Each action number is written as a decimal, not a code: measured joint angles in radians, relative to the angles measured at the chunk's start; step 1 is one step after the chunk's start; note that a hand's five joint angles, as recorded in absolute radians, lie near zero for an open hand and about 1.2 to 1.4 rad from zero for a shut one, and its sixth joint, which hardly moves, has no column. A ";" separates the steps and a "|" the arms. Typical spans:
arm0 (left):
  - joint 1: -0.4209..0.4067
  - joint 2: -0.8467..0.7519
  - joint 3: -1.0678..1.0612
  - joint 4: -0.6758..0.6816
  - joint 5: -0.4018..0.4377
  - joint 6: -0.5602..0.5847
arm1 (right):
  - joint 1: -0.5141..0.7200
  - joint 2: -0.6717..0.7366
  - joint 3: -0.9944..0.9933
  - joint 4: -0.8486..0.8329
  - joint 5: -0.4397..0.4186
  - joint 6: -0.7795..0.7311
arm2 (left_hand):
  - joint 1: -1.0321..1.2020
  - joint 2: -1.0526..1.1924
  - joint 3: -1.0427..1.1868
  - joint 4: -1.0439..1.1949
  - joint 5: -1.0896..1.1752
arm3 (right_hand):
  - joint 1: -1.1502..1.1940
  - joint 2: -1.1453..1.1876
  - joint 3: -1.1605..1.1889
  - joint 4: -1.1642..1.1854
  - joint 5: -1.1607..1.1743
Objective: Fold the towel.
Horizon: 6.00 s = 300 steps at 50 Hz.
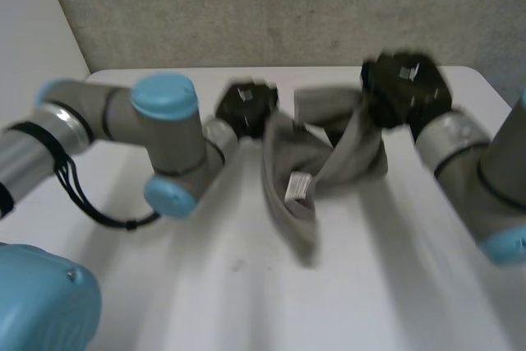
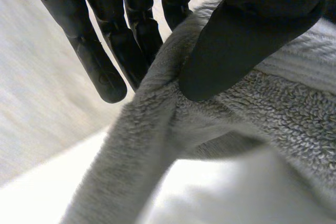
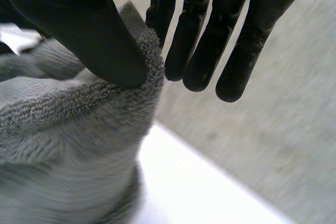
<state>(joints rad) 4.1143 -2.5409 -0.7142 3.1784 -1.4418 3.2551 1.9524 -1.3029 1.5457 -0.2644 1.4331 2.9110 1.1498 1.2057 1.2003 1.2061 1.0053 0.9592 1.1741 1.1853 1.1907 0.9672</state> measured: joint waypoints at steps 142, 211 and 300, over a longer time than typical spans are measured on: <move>0.346 0.356 -0.668 -0.280 0.109 -0.090 | -0.335 0.091 0.245 -0.118 -0.013 0.053 | -0.569 -0.627 -0.620 -0.628 -0.601 | 0.012 0.002 0.000 -0.002 0.012; 0.296 0.269 -0.092 0.020 -0.011 0.094 | -0.293 0.176 -0.369 -0.090 -0.003 0.118 | 0.016 0.008 0.009 0.009 0.005 | 0.012 0.007 0.002 0.003 0.015; 0.369 0.553 -1.031 0.030 0.056 0.111 | -0.551 0.078 0.169 0.138 -0.320 0.001 | -0.350 -0.411 -0.405 -0.418 -0.392 | 0.012 0.007 0.005 0.003 0.021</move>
<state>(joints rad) 4.4831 -1.9879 -1.7454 3.2086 -1.3862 3.3659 1.4015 -1.2254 1.7149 -0.1268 1.1134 2.9117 0.8000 0.7951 0.7951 0.7884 0.6129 0.9708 1.1807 1.1899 1.1939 0.9885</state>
